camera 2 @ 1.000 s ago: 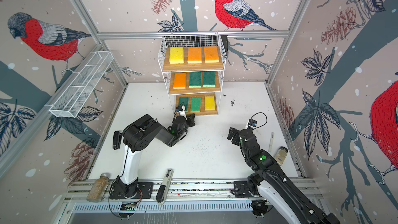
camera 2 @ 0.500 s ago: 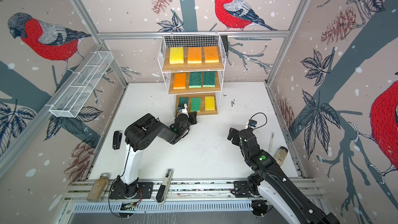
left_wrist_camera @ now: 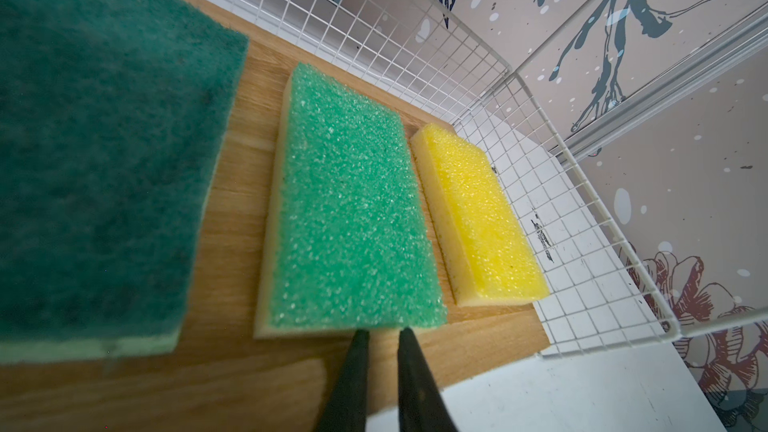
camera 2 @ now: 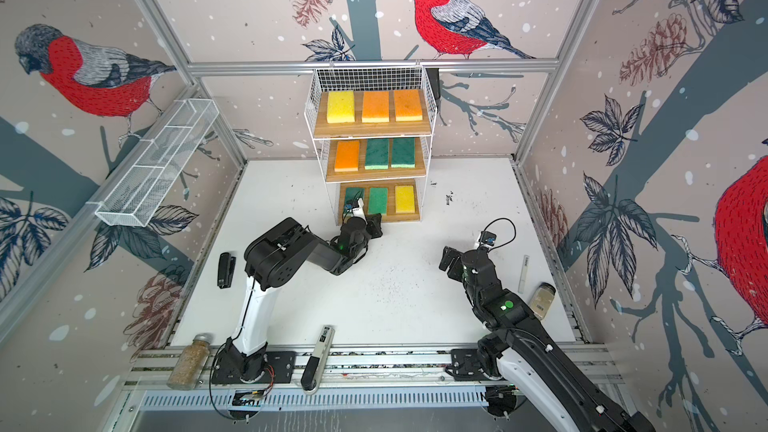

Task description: Place and organize the cleaning sponges onto the shelf

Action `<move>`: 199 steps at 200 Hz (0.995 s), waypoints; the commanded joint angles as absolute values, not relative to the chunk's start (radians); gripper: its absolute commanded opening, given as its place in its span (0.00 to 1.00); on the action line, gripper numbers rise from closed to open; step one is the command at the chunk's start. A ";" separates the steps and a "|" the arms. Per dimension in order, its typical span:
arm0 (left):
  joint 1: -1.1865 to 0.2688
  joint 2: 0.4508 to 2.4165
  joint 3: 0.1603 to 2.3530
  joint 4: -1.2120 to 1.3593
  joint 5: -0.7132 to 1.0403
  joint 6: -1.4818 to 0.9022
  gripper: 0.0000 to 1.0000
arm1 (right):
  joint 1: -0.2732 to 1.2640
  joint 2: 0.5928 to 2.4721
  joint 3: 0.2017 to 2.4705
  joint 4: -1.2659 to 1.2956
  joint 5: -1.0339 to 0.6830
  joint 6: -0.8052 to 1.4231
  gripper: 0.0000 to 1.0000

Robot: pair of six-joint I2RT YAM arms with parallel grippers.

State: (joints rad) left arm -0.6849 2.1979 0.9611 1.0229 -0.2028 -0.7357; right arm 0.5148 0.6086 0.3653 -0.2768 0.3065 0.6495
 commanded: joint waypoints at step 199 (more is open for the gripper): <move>-0.687 2.192 0.974 0.978 -0.203 -0.738 0.17 | 0.511 0.604 0.368 -0.253 0.294 0.635 0.97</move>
State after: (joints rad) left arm -0.6849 2.2124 1.0069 0.9829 -0.2012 -0.7368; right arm 0.5121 0.6060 0.3641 -0.2768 0.3035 0.6495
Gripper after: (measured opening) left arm 0.169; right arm 0.973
